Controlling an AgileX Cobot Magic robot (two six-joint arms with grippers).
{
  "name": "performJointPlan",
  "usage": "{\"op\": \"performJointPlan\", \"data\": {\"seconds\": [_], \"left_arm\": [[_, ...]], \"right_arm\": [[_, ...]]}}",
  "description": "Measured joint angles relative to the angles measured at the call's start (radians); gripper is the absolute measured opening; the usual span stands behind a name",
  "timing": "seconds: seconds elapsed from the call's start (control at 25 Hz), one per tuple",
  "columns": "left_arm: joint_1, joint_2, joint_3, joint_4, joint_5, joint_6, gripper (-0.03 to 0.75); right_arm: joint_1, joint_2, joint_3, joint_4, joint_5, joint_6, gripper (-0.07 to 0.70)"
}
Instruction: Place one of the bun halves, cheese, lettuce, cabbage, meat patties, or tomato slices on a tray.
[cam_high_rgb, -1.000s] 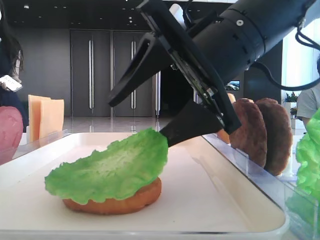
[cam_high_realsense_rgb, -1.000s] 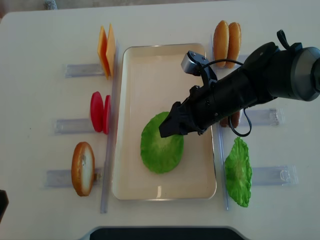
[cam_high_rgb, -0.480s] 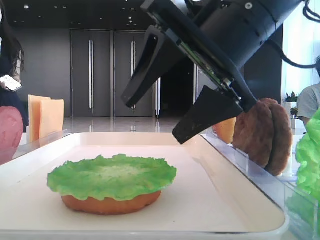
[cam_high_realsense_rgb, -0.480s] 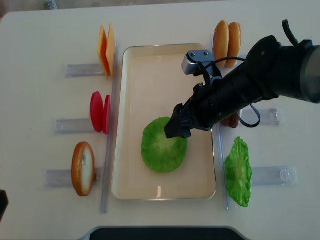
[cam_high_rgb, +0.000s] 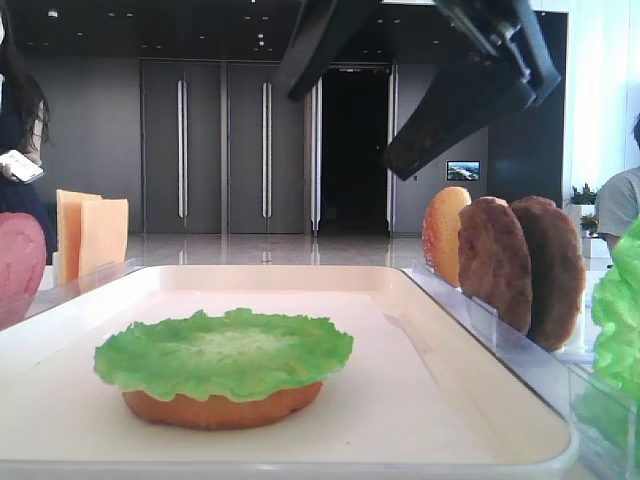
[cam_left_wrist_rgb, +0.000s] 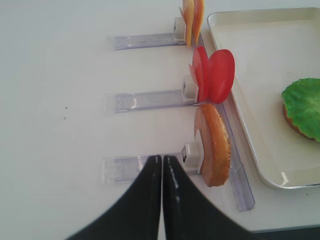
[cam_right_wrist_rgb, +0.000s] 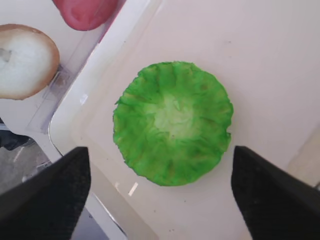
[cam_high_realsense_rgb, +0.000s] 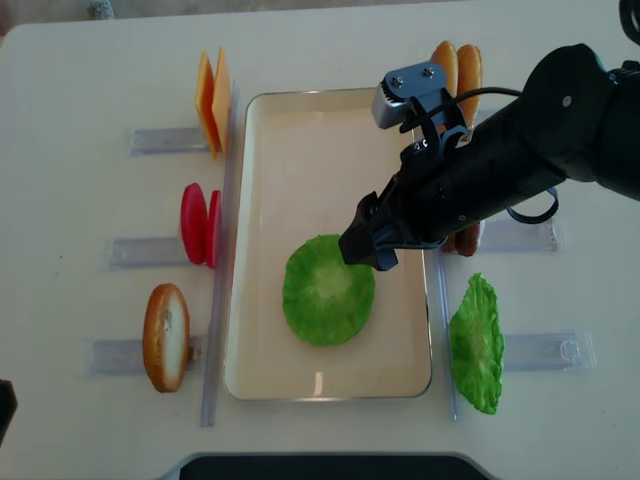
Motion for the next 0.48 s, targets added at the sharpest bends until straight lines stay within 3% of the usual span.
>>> {"op": "performJointPlan", "data": {"seconds": [0.32, 0.48], "left_arm": [[0.000, 0.000, 0.000, 0.000, 0.000, 0.000, -0.007], [0.000, 0.000, 0.000, 0.000, 0.000, 0.000, -0.007]], "right_arm": [[0.011, -0.134, 0.000, -0.379, 0.060, 0.346, 0.576], [0.011, -0.143, -0.030, -0.613, 0.144, 0.535, 0.576]]}}
